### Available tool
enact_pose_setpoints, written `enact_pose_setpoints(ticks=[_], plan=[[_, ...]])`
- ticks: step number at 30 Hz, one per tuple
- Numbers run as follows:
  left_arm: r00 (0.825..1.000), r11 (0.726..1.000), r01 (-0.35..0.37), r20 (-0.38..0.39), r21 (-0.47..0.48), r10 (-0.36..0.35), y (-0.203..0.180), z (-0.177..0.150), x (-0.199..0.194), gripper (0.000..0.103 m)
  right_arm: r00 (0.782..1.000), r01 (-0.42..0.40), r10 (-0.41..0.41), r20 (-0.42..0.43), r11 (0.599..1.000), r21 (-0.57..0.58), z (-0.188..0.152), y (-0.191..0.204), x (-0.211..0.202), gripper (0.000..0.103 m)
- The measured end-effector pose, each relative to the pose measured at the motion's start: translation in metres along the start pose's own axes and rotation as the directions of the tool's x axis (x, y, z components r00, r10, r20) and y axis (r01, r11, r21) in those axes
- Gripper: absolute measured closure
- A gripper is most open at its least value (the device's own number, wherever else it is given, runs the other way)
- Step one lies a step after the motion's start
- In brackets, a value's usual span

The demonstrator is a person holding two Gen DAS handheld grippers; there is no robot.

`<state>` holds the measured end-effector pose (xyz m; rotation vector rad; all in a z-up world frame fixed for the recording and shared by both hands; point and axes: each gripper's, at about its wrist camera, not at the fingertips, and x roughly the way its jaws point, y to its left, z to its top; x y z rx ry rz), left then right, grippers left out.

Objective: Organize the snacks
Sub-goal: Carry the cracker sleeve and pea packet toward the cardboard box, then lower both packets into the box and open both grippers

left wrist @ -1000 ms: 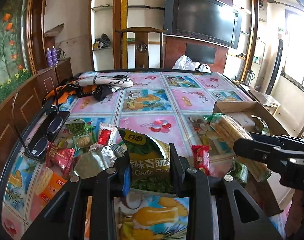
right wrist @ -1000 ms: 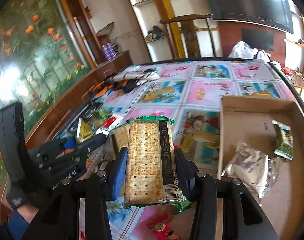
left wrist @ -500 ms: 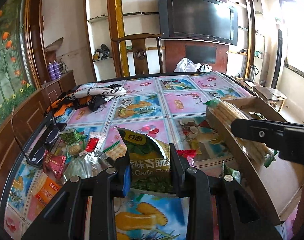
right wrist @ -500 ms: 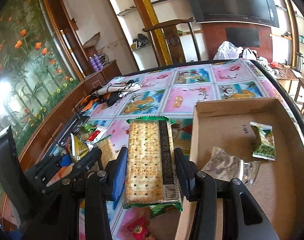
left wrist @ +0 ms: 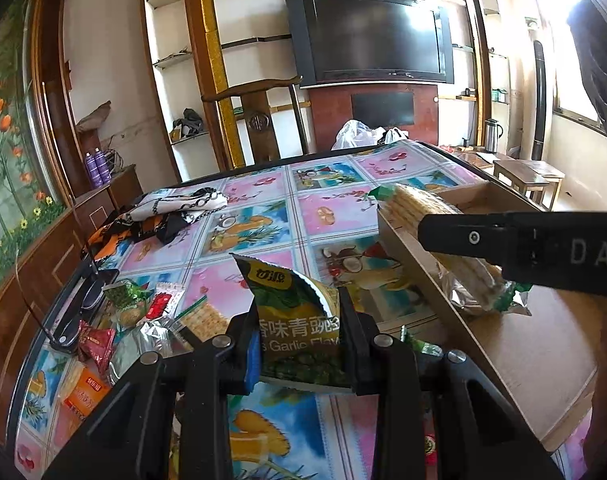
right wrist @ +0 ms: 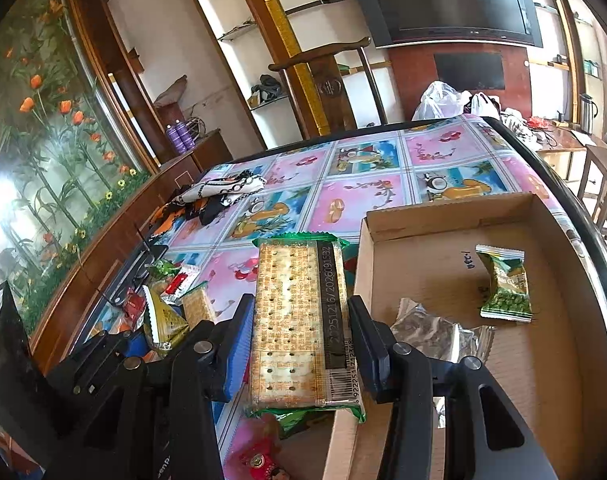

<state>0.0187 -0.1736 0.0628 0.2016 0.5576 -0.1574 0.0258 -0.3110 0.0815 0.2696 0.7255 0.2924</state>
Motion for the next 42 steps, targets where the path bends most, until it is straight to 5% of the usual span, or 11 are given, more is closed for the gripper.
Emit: enact_pose_setpoints(ticks=[13,24,27,33,38,42], plan=[[1.0,1.0,0.025,0.006,0.013,-0.025,-0.017,0.006,0.002,0.072,0.999,0.03,-0.031,0.018,0.998,0.061,0.007,-0.024,-0.008,0.054],[0.989,0.989,0.145,0.001,0.018,-0.145,-0.049,0.011,-0.005,0.072,0.994,0.089,-0.097,0.04,0.981,0.175,0.014,-0.07,-0.021,0.054],[0.968,0.968,0.25,-0.02,-0.008,-0.25,-0.054,0.011,-0.006,0.072,0.993,0.103,-0.114,0.041,0.974,0.204,0.015,-0.081,-0.024,0.054],[0.932,0.936,0.352,-0.091,-0.017,-0.352,-0.074,0.005,0.003,0.072,0.985,0.163,-0.173,0.019,0.958,0.237,0.015,-0.099,-0.026,0.054],[0.868,0.878,0.477,-0.134,-0.044,-0.479,-0.086,0.001,0.005,0.072,0.98,0.197,-0.201,-0.014,0.942,0.273,0.013,-0.115,-0.024,0.054],[0.859,0.875,0.484,-0.171,-0.032,-0.482,-0.095,-0.004,0.01,0.072,0.976,0.216,-0.214,-0.038,0.935,0.28,0.011,-0.12,-0.02,0.054]])
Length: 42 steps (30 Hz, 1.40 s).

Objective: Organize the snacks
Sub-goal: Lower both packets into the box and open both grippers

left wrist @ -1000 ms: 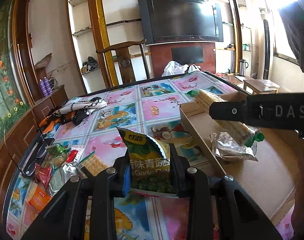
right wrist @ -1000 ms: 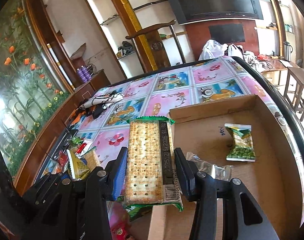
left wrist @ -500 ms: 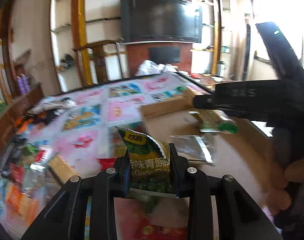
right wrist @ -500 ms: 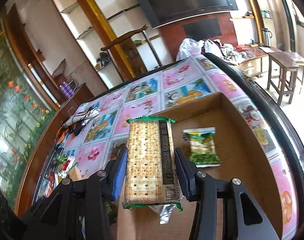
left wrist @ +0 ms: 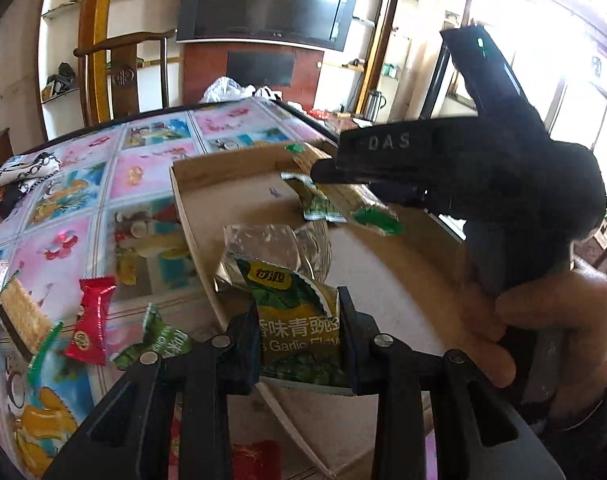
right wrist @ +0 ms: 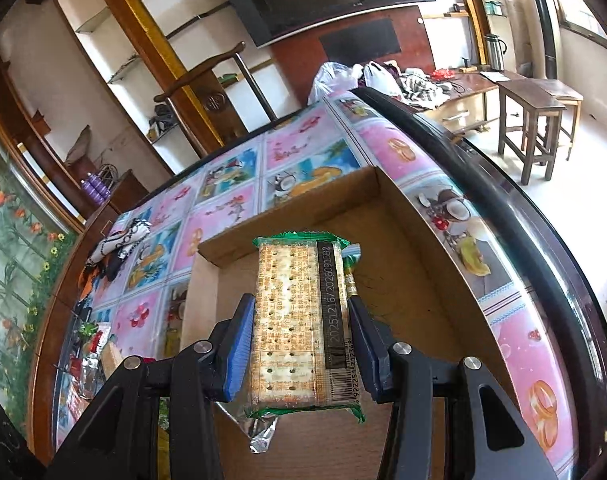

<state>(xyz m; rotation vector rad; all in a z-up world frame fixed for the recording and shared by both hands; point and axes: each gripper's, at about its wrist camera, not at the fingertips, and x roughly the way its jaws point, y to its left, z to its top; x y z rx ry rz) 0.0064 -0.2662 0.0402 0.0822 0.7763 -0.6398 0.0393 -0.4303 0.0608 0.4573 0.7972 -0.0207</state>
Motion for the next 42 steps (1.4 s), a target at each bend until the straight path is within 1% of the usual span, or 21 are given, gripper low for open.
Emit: enact_pose_setpoints(ticks=[3,5,10,17,18,19,20,23,25,29,30,32,34,35,37,39,42], plan=[[1.0,1.0,-0.01,-0.011,0.023,0.011,-0.006,-0.001,0.005,0.072,1.0,0.021,-0.021,-0.016,1.0,-0.003,-0.001,-0.002,0.004,0.054],[1.0,1.0,-0.002,-0.023,0.027,0.002,-0.009,-0.002,0.008,0.072,0.999,0.025,-0.025,-0.027,1.0,0.0,-0.001,-0.004,0.006,0.054],[0.999,0.998,-0.009,-0.05,0.068,0.012,-0.018,-0.007,0.017,0.072,0.998,0.048,-0.048,-0.046,0.999,-0.005,-0.002,-0.004,0.011,0.054],[0.999,0.995,-0.005,-0.054,0.102,0.01,-0.025,-0.011,0.018,0.071,0.997,0.059,-0.06,-0.056,0.998,-0.015,-0.004,-0.003,0.014,0.054],[0.999,0.995,-0.003,-0.054,0.104,0.009,-0.025,-0.011,0.017,0.07,0.996,0.06,-0.061,-0.058,0.998,-0.015,-0.004,-0.004,0.014,0.054],[0.999,0.994,-0.003,-0.052,0.106,0.009,-0.026,-0.011,0.017,0.066,0.996,0.061,-0.061,-0.059,0.998,-0.014,-0.004,-0.004,0.014,0.054],[0.999,0.994,-0.006,-0.047,0.106,0.011,-0.026,-0.011,0.016,0.059,0.996,0.06,-0.061,-0.059,0.998,-0.014,-0.004,-0.004,0.014,0.054],[0.999,0.995,-0.012,-0.033,0.098,0.015,-0.024,-0.009,0.014,0.054,0.996,0.066,-0.067,-0.067,0.998,-0.016,-0.004,-0.005,0.015,0.053],[1.0,0.996,-0.01,-0.027,0.086,0.012,-0.022,-0.008,0.012,0.051,0.995,0.069,-0.07,-0.064,0.998,-0.01,-0.004,-0.006,0.014,0.053],[1.0,0.997,-0.028,-0.001,0.078,0.028,-0.017,-0.005,0.006,0.05,0.995,0.077,-0.077,-0.056,0.997,-0.004,-0.003,-0.006,0.011,0.053],[0.999,0.997,-0.032,0.006,0.075,0.031,-0.016,-0.005,0.004,0.049,0.995,0.084,-0.084,-0.048,0.996,-0.006,-0.003,-0.005,0.009,0.051],[0.999,0.997,-0.042,0.023,0.068,0.041,-0.013,-0.003,0.001,0.049,0.995,0.096,-0.096,-0.032,0.995,-0.008,-0.001,-0.004,0.006,0.043],[0.998,0.997,-0.049,0.034,0.061,0.047,-0.01,-0.001,-0.001,0.048,0.995,0.101,-0.101,-0.001,0.995,-0.009,0.001,-0.002,0.0,0.032],[0.998,0.997,-0.052,0.039,0.057,0.05,-0.009,-0.001,-0.003,0.048,0.994,0.112,-0.112,0.017,0.994,-0.013,0.001,-0.001,-0.003,0.029],[0.997,0.997,-0.063,0.048,0.052,0.061,-0.007,0.0,-0.004,0.048,0.99,0.134,-0.132,0.049,0.991,-0.024,0.003,0.002,-0.008,0.021],[0.995,0.996,-0.077,0.061,0.047,0.074,-0.004,0.001,-0.007,0.048,0.984,0.152,-0.148,0.095,0.988,-0.033,0.004,0.005,-0.015,0.015],[0.993,0.995,-0.09,0.08,0.032,0.087,0.0,0.002,-0.012,0.047,0.976,0.17,-0.16,0.148,0.984,-0.057,0.005,0.012,-0.024,0.014]])
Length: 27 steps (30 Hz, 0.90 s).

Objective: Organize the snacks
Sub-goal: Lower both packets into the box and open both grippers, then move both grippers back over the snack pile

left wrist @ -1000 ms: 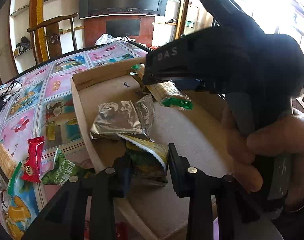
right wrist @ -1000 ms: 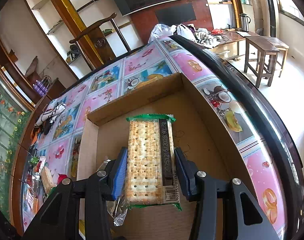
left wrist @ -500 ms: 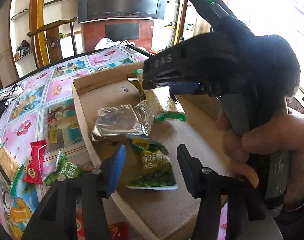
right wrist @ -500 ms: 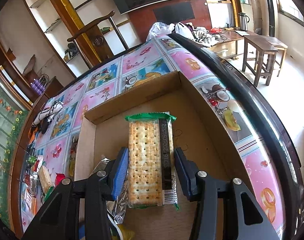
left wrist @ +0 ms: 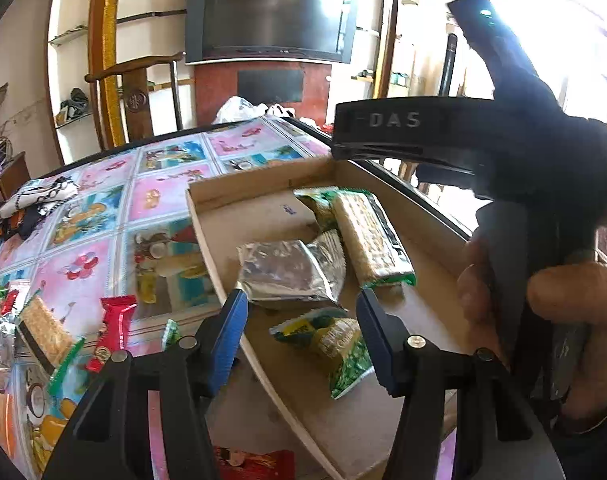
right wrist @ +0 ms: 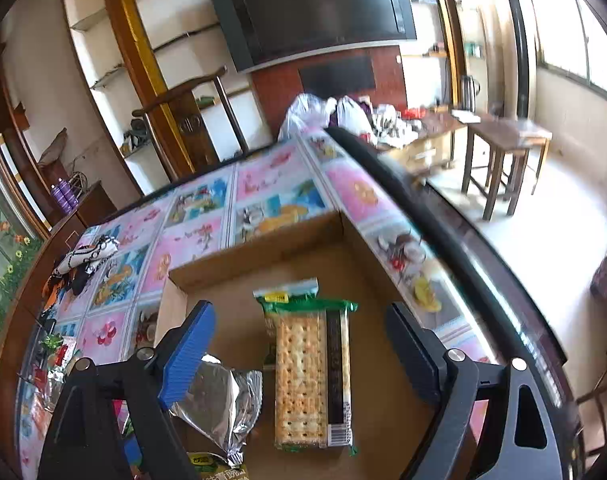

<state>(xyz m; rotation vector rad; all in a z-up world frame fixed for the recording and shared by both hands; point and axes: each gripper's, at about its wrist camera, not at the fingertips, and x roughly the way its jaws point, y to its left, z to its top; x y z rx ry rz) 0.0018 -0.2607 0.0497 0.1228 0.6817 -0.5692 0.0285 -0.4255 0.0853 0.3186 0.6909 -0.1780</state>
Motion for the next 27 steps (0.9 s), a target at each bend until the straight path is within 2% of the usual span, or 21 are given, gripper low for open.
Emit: enact_pose_setpoints(ticks=[3,5,8,10,14,17,21,25,27], plan=[[1.0,1.0,-0.013,0.01,-0.022,0.013,0.005,0.001,-0.003,0.046,0.998,-0.014,0.012,0.064,1.0,0.024,0.002,-0.001,-0.01,0.014],[1.0,0.999,-0.023,0.013,-0.038,0.023,0.009,0.002,-0.003,0.046,0.993,-0.089,0.081,0.087,0.991,0.097,0.003,-0.009,-0.013,0.014],[0.999,0.998,-0.04,0.015,-0.058,0.041,0.017,0.004,-0.004,0.046,0.985,-0.169,0.159,0.069,0.971,0.169,0.002,-0.018,-0.008,0.014],[0.998,0.996,-0.053,0.023,-0.065,0.054,0.021,0.004,-0.007,0.046,0.985,-0.163,0.152,0.087,0.977,0.14,0.002,-0.014,-0.01,0.014],[0.995,0.993,-0.087,0.047,-0.082,0.092,0.032,0.007,-0.015,0.043,0.967,-0.197,0.179,0.181,0.977,0.086,0.001,-0.003,-0.026,0.014],[0.992,0.988,-0.107,0.054,-0.111,0.113,0.042,0.009,-0.02,0.042,0.944,-0.283,0.262,0.202,0.956,0.08,0.002,0.0,-0.031,0.014],[0.989,0.982,-0.128,0.05,-0.139,0.136,0.053,0.01,-0.023,0.042,0.923,-0.351,0.331,0.196,0.934,0.074,0.002,0.004,-0.034,0.014],[0.984,0.977,-0.156,0.059,-0.144,0.166,0.058,0.011,-0.027,0.042,0.935,-0.32,0.311,0.171,0.947,0.026,0.0,0.016,-0.035,0.014],[0.982,0.976,-0.167,0.067,-0.14,0.177,0.059,0.011,-0.03,0.042,0.941,-0.32,0.318,0.118,0.947,0.004,0.001,0.022,-0.031,0.014]])
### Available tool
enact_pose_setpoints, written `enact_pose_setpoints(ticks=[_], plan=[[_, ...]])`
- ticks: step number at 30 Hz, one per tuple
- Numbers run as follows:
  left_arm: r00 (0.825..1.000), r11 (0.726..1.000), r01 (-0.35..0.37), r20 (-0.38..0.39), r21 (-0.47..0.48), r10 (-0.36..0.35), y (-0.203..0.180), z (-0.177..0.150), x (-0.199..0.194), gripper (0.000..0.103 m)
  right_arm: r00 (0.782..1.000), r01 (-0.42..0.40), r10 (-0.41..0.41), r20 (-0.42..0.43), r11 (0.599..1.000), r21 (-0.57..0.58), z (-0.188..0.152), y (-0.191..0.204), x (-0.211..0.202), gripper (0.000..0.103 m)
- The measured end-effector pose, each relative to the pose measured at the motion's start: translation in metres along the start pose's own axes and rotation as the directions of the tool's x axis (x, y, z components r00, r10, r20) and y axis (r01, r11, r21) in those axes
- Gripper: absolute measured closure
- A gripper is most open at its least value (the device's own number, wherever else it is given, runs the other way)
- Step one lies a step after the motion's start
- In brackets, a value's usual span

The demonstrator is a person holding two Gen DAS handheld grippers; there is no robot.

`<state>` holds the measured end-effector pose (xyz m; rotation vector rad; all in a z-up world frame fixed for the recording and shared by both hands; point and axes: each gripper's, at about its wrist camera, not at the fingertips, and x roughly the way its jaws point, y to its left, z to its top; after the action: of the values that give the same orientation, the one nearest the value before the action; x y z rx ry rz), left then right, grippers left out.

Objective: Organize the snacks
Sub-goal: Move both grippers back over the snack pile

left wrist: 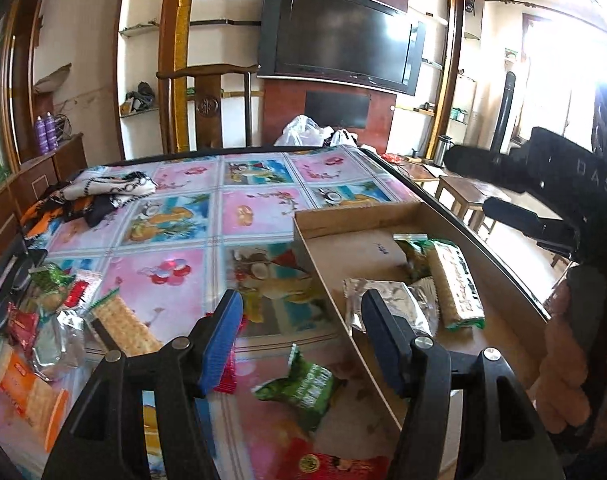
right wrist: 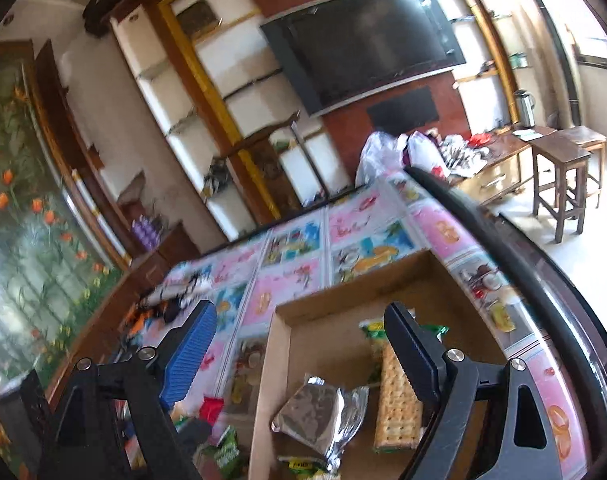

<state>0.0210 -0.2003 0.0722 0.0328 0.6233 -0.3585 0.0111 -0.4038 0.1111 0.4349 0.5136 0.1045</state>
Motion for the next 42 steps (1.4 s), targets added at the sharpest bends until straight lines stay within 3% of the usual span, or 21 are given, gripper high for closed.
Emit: enact_pose_setpoints(ticks=[3,6,9,15,19,21,23,27,29,31,33,34,36,38,39,40,42], plan=[[1.0,1.0,-0.021,0.019,-0.001,0.021,0.007,0.001,-0.006,0.042,1.0,0.008,-0.008,0.001,0.999,-0.038,-0.002,0.006,-0.002,0.013],[0.999,0.999,-0.042,0.032,-0.013,0.043,0.018,0.001,-0.011,0.041,0.994,0.109,-0.107,0.023,0.987,-0.117,-0.003,0.018,-0.002,0.002],[0.997,0.997,-0.064,0.041,-0.033,0.065,0.033,0.001,-0.017,0.041,0.99,0.141,-0.134,0.048,0.969,-0.203,-0.009,0.035,-0.004,0.0],[0.989,0.989,-0.132,0.061,-0.064,0.136,0.071,-0.004,-0.033,0.037,0.994,0.108,-0.104,0.026,0.963,-0.247,-0.017,0.045,-0.003,0.0],[0.976,0.975,-0.196,0.071,-0.101,0.204,0.101,-0.008,-0.046,0.036,0.99,0.133,-0.109,0.09,0.936,-0.327,-0.027,0.059,-0.006,0.001],[0.97,0.966,-0.226,0.063,-0.122,0.234,0.117,-0.011,-0.05,0.036,0.984,0.134,-0.076,0.161,0.911,-0.39,-0.038,0.071,-0.012,0.001],[0.964,0.956,-0.252,0.052,-0.152,0.262,0.135,-0.015,-0.054,0.036,0.984,0.103,-0.027,0.175,0.89,-0.444,-0.046,0.084,-0.014,0.001],[0.953,0.928,-0.293,0.014,-0.231,0.304,0.173,-0.023,-0.061,0.036,0.996,-0.018,0.054,0.064,0.881,-0.473,-0.057,0.099,-0.007,0.028],[0.949,0.912,-0.305,-0.007,-0.273,0.316,0.19,-0.027,-0.064,0.036,0.998,-0.069,0.067,-0.022,0.869,-0.491,-0.064,0.105,0.003,0.032],[0.941,0.893,-0.33,-0.027,-0.305,0.339,0.204,-0.031,-0.067,0.036,0.992,-0.117,0.083,-0.091,0.865,-0.487,-0.07,0.108,0.01,0.059],[0.943,0.879,-0.326,-0.049,-0.349,0.33,0.22,-0.035,-0.07,0.036,0.984,-0.149,0.085,-0.155,0.873,-0.465,-0.075,0.108,0.018,0.072],[0.943,0.871,-0.324,-0.056,-0.369,0.327,0.226,-0.037,-0.072,0.036,0.979,-0.17,0.097,-0.179,0.872,-0.459,-0.077,0.108,0.021,0.073],[0.943,0.854,-0.325,-0.074,-0.407,0.324,0.239,-0.042,-0.075,0.036,0.976,-0.188,0.113,-0.188,0.871,-0.455,-0.08,0.108,0.02,0.073],[0.936,0.833,-0.346,-0.102,-0.431,0.336,0.246,-0.047,-0.075,0.036,0.975,-0.195,0.128,-0.179,0.881,-0.432,-0.078,0.106,0.019,0.053],[0.932,0.824,-0.358,-0.119,-0.439,0.341,0.25,-0.049,-0.074,0.036,0.972,-0.208,0.14,-0.188,0.886,-0.414,-0.078,0.104,0.02,0.032],[0.929,0.816,-0.368,-0.136,-0.446,0.344,0.253,-0.051,-0.073,0.036,0.969,-0.223,0.155,-0.194,0.887,-0.405,-0.079,0.105,0.02,0.025],[0.924,0.808,-0.382,-0.165,-0.448,0.345,0.255,-0.054,-0.07,0.036,0.968,-0.227,0.161,-0.191,0.886,-0.404,-0.08,0.106,0.019,0.026]])
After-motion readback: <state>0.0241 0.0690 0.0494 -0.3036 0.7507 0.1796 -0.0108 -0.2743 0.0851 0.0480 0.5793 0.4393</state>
